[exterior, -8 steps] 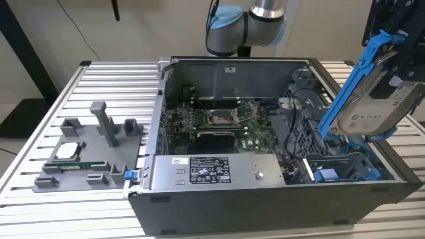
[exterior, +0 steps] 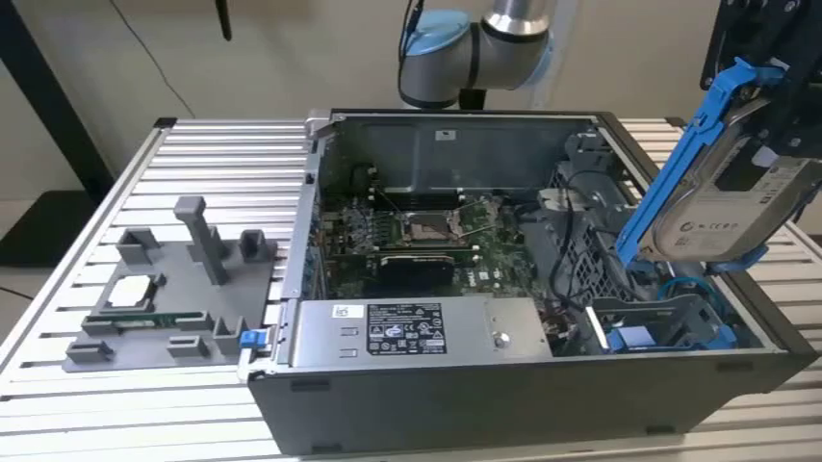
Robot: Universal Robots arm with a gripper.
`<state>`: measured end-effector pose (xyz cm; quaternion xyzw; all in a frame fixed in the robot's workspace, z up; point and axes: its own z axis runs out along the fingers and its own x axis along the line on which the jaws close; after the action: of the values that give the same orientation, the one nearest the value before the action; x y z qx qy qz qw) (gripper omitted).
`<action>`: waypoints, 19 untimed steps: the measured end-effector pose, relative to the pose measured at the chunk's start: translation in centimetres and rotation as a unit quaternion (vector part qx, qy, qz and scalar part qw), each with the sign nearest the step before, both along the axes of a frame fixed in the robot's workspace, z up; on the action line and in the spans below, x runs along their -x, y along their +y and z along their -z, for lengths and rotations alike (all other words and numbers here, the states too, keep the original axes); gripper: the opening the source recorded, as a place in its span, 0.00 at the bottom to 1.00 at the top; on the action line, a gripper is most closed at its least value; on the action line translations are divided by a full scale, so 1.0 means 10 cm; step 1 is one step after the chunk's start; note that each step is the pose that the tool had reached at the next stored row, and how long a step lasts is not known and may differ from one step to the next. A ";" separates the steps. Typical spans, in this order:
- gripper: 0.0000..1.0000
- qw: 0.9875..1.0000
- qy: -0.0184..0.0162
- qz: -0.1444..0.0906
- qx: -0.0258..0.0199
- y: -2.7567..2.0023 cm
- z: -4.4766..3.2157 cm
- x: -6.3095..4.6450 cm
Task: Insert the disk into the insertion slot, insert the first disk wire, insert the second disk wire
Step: 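Insert the disk into the insertion slot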
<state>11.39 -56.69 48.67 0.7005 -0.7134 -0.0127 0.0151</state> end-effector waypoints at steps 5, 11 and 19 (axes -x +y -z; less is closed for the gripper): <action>0.00 1.000 0.000 0.000 0.000 -0.003 0.006 0.00; 0.00 1.000 0.000 0.000 0.000 -0.022 0.064 0.00; 0.00 1.000 0.000 0.000 0.000 -0.031 0.150 -0.01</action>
<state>11.45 -56.99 47.17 0.7005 -0.7134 -0.0126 0.0152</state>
